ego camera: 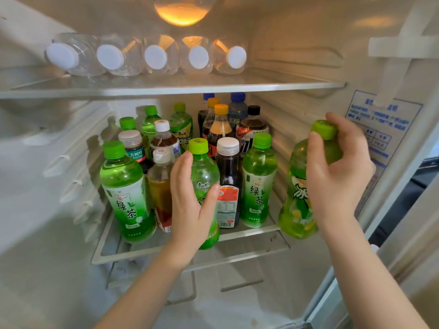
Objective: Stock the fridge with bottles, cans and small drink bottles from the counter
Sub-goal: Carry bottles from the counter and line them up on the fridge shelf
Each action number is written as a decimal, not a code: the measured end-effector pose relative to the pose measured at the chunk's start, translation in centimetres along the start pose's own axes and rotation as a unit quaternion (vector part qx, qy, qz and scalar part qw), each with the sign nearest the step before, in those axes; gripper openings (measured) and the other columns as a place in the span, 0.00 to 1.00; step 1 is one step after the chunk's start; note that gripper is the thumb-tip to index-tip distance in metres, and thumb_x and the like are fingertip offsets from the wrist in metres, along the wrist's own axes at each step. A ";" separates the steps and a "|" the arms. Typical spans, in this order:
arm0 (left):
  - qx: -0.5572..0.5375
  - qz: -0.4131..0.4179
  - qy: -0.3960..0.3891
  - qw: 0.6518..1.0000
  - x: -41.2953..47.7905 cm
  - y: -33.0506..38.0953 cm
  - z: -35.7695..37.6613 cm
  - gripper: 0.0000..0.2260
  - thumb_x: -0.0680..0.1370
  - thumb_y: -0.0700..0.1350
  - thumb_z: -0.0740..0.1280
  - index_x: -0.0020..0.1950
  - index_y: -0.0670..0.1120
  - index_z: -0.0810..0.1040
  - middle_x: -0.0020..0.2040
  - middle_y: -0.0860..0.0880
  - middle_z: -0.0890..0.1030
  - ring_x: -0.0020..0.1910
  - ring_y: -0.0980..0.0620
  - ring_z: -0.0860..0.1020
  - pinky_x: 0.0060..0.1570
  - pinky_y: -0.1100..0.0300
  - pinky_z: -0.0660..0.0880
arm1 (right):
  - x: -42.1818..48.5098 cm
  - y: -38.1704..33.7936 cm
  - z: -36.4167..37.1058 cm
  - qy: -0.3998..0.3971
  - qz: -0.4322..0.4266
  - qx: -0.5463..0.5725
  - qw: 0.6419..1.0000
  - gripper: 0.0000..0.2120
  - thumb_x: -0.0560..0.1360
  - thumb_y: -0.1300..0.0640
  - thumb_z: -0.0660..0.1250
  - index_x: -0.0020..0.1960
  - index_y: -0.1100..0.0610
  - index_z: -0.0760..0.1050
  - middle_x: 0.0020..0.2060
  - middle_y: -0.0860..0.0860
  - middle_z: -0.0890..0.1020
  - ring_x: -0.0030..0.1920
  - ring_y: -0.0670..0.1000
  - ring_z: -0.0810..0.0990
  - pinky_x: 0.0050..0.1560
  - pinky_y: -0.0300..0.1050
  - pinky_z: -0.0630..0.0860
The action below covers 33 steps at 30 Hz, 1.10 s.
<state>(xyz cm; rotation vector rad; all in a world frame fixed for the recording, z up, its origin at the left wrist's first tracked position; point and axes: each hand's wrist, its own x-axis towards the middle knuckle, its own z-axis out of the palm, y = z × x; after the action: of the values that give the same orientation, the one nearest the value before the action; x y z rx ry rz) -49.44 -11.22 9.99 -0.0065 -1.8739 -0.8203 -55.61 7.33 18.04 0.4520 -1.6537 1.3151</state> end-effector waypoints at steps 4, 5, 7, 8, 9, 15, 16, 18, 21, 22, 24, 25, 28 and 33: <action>-0.011 0.010 -0.006 1.000 0.5 -0.6 1.4 0.27 0.78 0.48 0.62 0.74 0.46 0.55 0.72 0.51 0.58 0.73 0.64 0.54 0.71 0.70 0.52 | 0.0 -0.2 -0.8 -0.019 0.016 0.036 0.999 0.13 0.75 0.58 0.66 0.59 0.54 0.75 0.48 0.34 0.75 0.49 0.33 0.76 0.54 0.32 0.73; -0.016 0.010 -0.011 1.000 0.6 -0.7 1.8 0.27 0.78 0.48 0.62 0.74 0.46 0.55 0.72 0.50 0.58 0.73 0.63 0.54 0.72 0.69 0.52 | 0.0 -0.2 -0.9 -0.024 0.023 0.039 0.999 0.12 0.75 0.58 0.66 0.59 0.52 0.75 0.48 0.35 0.76 0.50 0.36 0.77 0.55 0.35 0.74; -0.021 0.015 -0.021 0.999 0.9 -0.8 2.6 0.27 0.78 0.48 0.61 0.74 0.45 0.56 0.72 0.49 0.58 0.73 0.60 0.55 0.72 0.68 0.53 | 0.0 -0.3 -1.0 -0.038 0.033 0.045 0.998 0.11 0.75 0.58 0.67 0.58 0.51 0.74 0.48 0.38 0.77 0.51 0.42 0.79 0.56 0.43 0.76; -0.021 0.022 -0.024 0.999 1.0 -0.8 3.0 0.27 0.78 0.48 0.61 0.74 0.44 0.56 0.71 0.48 0.58 0.73 0.59 0.55 0.72 0.67 0.53 | 0.0 -0.3 -1.1 -0.046 0.035 0.045 0.997 0.11 0.75 0.58 0.67 0.57 0.51 0.75 0.48 0.40 0.78 0.52 0.43 0.79 0.56 0.45 0.77; -0.024 0.030 -0.027 0.999 1.1 -0.9 3.3 0.27 0.78 0.47 0.62 0.74 0.43 0.57 0.71 0.47 0.59 0.73 0.59 0.55 0.72 0.67 0.53 | 0.0 -0.3 -1.0 -0.054 0.034 0.043 0.997 0.11 0.75 0.58 0.67 0.57 0.51 0.75 0.48 0.41 0.79 0.51 0.45 0.80 0.56 0.48 0.77; -0.057 0.029 -0.064 0.996 1.7 -0.4 4.5 0.26 0.78 0.46 0.63 0.73 0.46 0.56 0.72 0.45 0.59 0.73 0.53 0.58 0.73 0.62 0.55 | -0.2 -0.6 -0.8 -0.104 0.043 0.068 0.991 0.11 0.75 0.57 0.68 0.56 0.49 0.75 0.48 0.43 0.81 0.50 0.47 0.81 0.53 0.52 0.79; -0.063 0.028 -0.076 0.995 1.8 -0.3 4.6 0.26 0.77 0.46 0.63 0.73 0.45 0.56 0.72 0.44 0.59 0.74 0.51 0.58 0.74 0.61 0.56 | -0.2 -0.8 -0.7 -0.111 0.047 0.077 0.990 0.11 0.74 0.58 0.69 0.56 0.48 0.75 0.48 0.45 0.81 0.50 0.47 0.81 0.53 0.52 0.79; -0.074 0.014 -0.110 0.991 1.8 0.0 4.2 0.27 0.78 0.47 0.61 0.73 0.47 0.53 0.74 0.45 0.57 0.75 0.50 0.55 0.75 0.60 0.53 | -0.2 -1.1 -0.7 -0.127 0.047 0.088 0.987 0.11 0.74 0.58 0.69 0.55 0.47 0.76 0.47 0.45 0.82 0.49 0.47 0.82 0.51 0.51 0.80; -0.076 -0.013 -0.140 0.987 1.8 0.2 2.1 0.28 0.78 0.51 0.57 0.75 0.52 0.49 0.77 0.51 0.53 0.77 0.53 0.51 0.75 0.61 0.49 | 0.0 -1.5 -0.5 -0.167 0.051 0.123 0.977 0.11 0.74 0.59 0.69 0.55 0.49 0.77 0.48 0.49 0.83 0.48 0.48 0.82 0.49 0.48 0.81; -0.065 -0.012 -0.127 0.990 2.1 0.2 1.1 0.27 0.78 0.50 0.56 0.76 0.51 0.51 0.77 0.51 0.55 0.76 0.54 0.53 0.75 0.60 0.51 | 0.1 -1.7 -0.4 -0.184 0.053 0.140 0.972 0.11 0.74 0.59 0.70 0.55 0.51 0.77 0.48 0.50 0.83 0.48 0.49 0.83 0.49 0.47 0.81; -0.014 0.015 -0.069 0.997 2.9 0.1 -1.5 0.24 0.79 0.49 0.57 0.74 0.46 0.61 0.72 0.51 0.64 0.73 0.57 0.60 0.72 0.61 0.58 | 0.1 -2.2 -0.1 -0.212 0.054 0.169 0.961 0.11 0.74 0.60 0.70 0.55 0.52 0.78 0.48 0.51 0.83 0.48 0.48 0.83 0.49 0.44 0.80; 0.023 0.031 -0.035 0.999 3.3 0.0 -2.9 0.21 0.79 0.48 0.58 0.71 0.44 0.66 0.68 0.52 0.67 0.70 0.58 0.64 0.70 0.65 0.60 | 0.1 -2.5 0.1 -0.222 0.052 0.184 0.956 0.11 0.74 0.60 0.70 0.55 0.51 0.78 0.48 0.49 0.83 0.47 0.46 0.83 0.48 0.40 0.80; 0.135 0.021 -0.015 0.990 4.5 -0.4 -6.5 0.14 0.78 0.47 0.58 0.62 0.45 0.74 0.60 0.52 0.74 0.61 0.58 0.70 0.64 0.68 0.63 | 0.2 -3.5 0.9 -0.248 0.050 0.227 0.940 0.11 0.73 0.61 0.70 0.53 0.49 0.78 0.47 0.47 0.83 0.46 0.44 0.83 0.46 0.36 0.78; 0.340 0.036 -0.164 0.925 4.5 -0.2 -8.2 0.15 0.78 0.45 0.62 0.65 0.45 0.74 0.69 0.46 0.72 0.67 0.46 0.68 0.68 0.55 0.61 | 0.5 -5.5 2.6 -0.272 0.046 0.277 0.921 0.10 0.73 0.63 0.70 0.52 0.52 0.78 0.45 0.49 0.84 0.44 0.43 0.83 0.45 0.36 0.78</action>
<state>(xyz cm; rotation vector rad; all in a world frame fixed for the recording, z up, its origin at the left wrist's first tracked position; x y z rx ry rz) -44.87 -17.38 15.36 0.2324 -2.3774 -0.0809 -52.87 3.13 21.56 1.1764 -1.7276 1.8498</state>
